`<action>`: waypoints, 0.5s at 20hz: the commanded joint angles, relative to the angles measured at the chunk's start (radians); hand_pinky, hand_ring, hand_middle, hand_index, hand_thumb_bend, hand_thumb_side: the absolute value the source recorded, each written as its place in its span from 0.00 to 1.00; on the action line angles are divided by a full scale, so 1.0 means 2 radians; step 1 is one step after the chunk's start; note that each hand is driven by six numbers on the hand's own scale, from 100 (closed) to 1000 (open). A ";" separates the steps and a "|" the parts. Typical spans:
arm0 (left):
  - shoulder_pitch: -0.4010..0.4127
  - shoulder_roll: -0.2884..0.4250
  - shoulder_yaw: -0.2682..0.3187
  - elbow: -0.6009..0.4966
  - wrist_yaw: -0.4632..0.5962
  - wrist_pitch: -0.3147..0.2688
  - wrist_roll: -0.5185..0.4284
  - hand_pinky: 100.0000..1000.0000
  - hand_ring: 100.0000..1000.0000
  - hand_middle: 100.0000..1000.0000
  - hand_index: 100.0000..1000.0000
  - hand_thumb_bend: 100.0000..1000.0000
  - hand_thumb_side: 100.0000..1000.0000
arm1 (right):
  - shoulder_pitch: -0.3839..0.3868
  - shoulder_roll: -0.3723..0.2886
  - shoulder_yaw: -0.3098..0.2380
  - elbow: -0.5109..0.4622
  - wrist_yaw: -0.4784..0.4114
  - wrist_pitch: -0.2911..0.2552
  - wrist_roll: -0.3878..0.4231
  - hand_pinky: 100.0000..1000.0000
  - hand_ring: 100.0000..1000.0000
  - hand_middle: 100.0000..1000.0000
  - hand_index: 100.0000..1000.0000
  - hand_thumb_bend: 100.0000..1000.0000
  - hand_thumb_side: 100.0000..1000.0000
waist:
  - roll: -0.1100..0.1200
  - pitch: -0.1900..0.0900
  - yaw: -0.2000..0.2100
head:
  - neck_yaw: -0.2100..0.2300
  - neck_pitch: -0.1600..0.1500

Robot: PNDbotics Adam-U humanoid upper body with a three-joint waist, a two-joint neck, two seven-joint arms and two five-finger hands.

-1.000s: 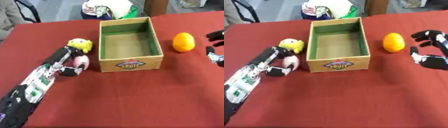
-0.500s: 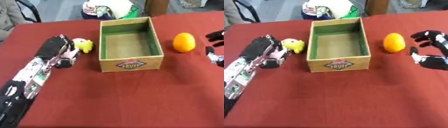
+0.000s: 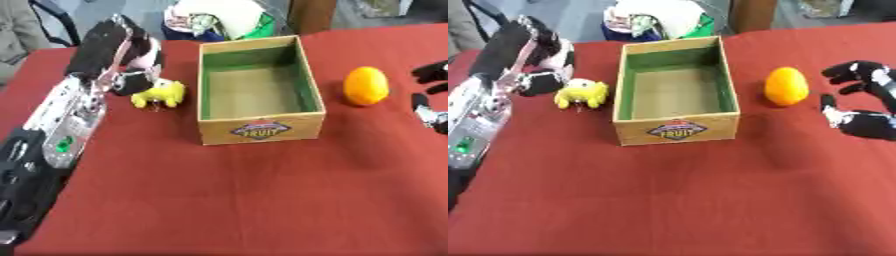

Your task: Pick up objects on the table and place them in the box.

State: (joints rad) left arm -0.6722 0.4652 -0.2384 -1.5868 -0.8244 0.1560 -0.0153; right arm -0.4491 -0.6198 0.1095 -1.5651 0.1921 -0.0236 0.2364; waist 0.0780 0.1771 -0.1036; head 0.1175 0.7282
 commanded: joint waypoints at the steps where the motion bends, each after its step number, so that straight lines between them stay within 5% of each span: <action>1: -0.036 -0.014 -0.019 0.021 0.010 -0.019 -0.012 0.48 0.21 0.15 0.32 0.08 0.00 | -0.009 -0.006 0.000 -0.004 0.001 -0.001 0.005 0.73 0.79 0.74 0.78 0.00 0.00 | -0.002 -0.010 -0.003 | 0.005 -0.003; 10: -0.101 -0.094 -0.059 0.159 0.018 -0.089 -0.052 0.55 0.35 0.29 0.43 0.11 0.00 | -0.017 0.004 0.010 -0.002 0.001 -0.003 0.016 0.73 0.79 0.74 0.78 0.00 0.00 | -0.004 -0.011 -0.019 | 0.014 -0.004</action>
State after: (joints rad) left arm -0.8491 0.2841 -0.3556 -1.2954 -0.7940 -0.0039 -0.1115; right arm -0.4665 -0.5998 0.1347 -1.5643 0.1921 -0.0276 0.2651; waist 0.0780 0.1727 -0.1427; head 0.1398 0.7283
